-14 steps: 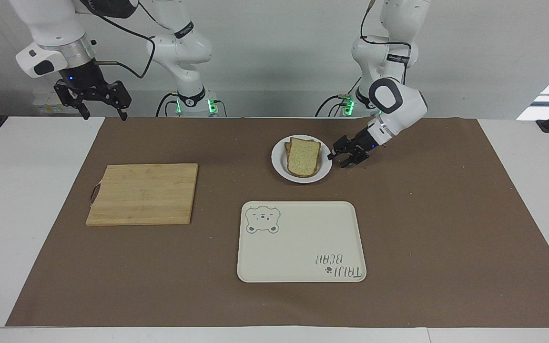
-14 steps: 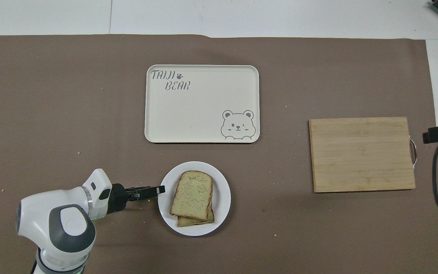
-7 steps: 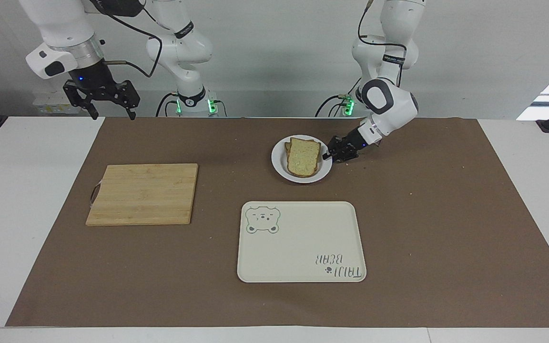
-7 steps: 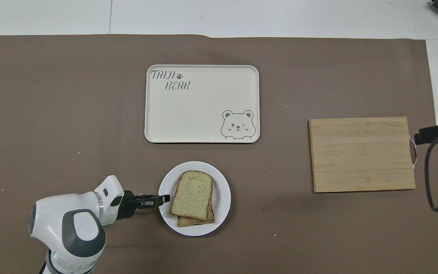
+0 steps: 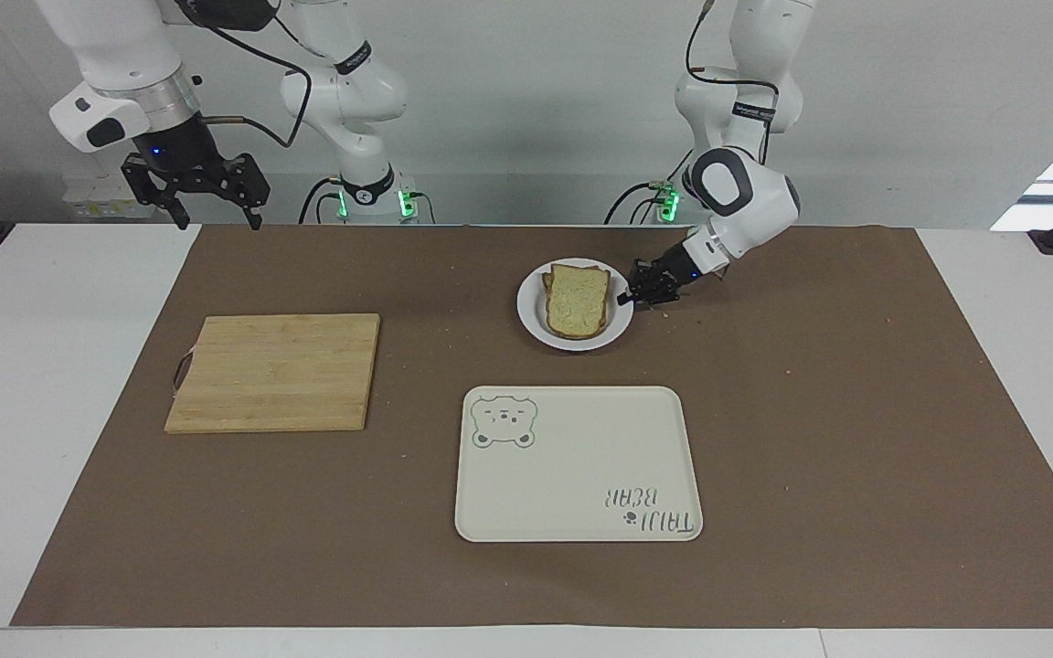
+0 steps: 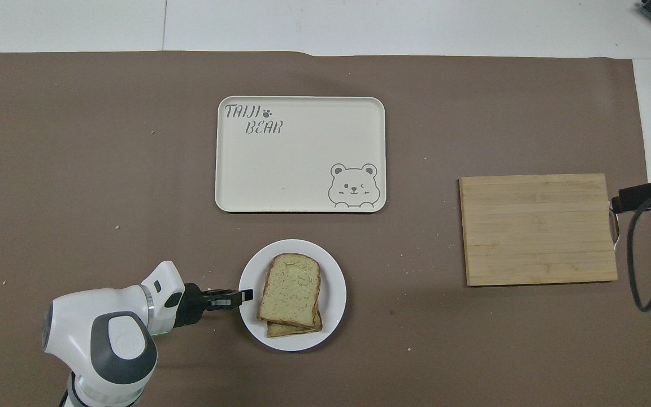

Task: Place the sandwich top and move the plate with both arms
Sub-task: 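Grip the plate rim with the left gripper, then slide the plate with the left gripper onto the bear tray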

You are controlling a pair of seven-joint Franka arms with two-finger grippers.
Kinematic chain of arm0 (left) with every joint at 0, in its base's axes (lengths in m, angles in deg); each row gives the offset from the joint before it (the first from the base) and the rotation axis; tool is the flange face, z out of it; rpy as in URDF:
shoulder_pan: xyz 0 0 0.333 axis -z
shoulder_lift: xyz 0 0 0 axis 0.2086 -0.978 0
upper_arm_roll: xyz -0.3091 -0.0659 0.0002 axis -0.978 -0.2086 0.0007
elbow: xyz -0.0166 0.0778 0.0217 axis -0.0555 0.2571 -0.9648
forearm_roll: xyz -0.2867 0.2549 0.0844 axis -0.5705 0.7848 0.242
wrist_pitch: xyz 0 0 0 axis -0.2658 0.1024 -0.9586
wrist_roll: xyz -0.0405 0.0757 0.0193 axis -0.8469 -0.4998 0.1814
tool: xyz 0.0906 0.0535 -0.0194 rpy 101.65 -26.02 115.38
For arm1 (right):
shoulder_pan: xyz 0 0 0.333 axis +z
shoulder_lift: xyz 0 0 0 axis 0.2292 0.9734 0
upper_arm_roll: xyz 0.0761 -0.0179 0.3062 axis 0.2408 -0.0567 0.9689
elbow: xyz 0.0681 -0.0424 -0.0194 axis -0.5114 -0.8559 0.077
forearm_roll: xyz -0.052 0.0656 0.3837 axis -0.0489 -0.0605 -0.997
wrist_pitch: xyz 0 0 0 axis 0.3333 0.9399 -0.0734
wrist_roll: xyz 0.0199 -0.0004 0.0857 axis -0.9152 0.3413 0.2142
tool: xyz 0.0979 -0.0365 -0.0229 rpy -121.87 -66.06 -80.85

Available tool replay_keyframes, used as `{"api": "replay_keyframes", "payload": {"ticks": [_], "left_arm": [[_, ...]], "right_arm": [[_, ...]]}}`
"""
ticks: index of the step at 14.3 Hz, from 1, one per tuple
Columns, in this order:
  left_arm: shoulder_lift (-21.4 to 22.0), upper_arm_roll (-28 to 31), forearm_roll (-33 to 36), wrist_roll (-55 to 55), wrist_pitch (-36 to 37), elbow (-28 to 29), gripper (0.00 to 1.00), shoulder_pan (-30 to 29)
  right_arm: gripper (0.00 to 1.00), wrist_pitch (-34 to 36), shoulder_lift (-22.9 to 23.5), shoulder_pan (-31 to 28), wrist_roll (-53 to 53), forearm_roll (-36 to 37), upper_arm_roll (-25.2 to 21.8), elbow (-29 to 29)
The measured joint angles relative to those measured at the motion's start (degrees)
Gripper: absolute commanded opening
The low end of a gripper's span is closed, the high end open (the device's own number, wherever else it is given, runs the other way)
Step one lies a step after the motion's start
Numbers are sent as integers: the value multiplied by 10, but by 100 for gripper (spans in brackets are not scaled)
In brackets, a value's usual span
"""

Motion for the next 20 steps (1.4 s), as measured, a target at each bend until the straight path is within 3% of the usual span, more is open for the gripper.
{"api": "replay_keyframes", "payload": {"ticks": [5,9,20], "left_arm": [[3,4,-6,17,17,-8,0,-13],[-12,9,-6,20,89,-47,0,-98],[-170,8,-4,118,78,-292,0,-117]], "right_arm": [[100,-1,0,5,0,-3,1,2],[100,-1,1,5,0,-3,1,2],[100,-1,1,2,0,-3,-1,2]]}}
